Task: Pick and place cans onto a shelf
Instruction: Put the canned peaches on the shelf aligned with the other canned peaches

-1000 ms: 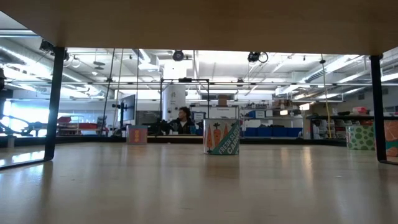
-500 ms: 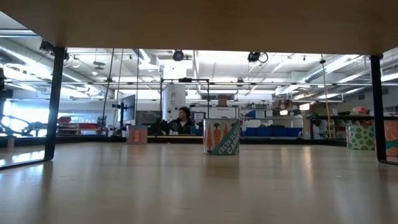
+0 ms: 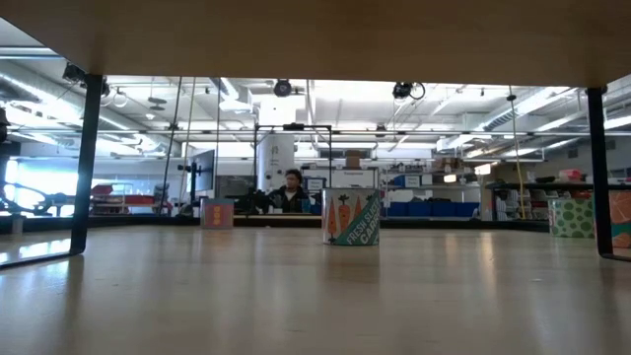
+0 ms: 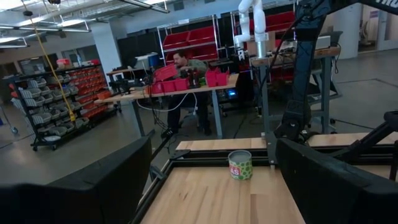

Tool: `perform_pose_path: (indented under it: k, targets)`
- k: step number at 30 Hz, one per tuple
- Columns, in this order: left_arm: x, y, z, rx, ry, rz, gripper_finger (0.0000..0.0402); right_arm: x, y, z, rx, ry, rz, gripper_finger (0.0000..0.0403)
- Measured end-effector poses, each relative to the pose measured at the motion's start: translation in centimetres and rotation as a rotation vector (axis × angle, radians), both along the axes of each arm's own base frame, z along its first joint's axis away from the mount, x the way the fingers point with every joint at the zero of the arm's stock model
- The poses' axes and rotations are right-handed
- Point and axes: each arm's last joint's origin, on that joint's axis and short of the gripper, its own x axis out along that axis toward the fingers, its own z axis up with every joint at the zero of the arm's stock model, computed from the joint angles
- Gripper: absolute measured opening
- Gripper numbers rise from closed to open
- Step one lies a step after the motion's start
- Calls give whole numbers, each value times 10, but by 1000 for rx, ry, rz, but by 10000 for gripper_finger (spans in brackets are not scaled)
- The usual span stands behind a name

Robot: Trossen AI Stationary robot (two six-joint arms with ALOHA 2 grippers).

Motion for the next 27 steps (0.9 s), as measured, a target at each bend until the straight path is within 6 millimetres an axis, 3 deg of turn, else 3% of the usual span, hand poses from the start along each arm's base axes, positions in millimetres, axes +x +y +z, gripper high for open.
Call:
perform_pose_path:
  k: [6,13,20,27]
  targets:
    - [0,0,0,0,0,0,350,5,-8,15,54,85,-5,313]
    - [0,0,0,0,-1,0,350,18,-38,98,159,69,-92,313]
    - [0,0,0,0,0,0,350,27,-86,184,321,-280,-231,313]
    - [0,0,0,0,0,0,350,43,-125,240,361,-732,-242,313]
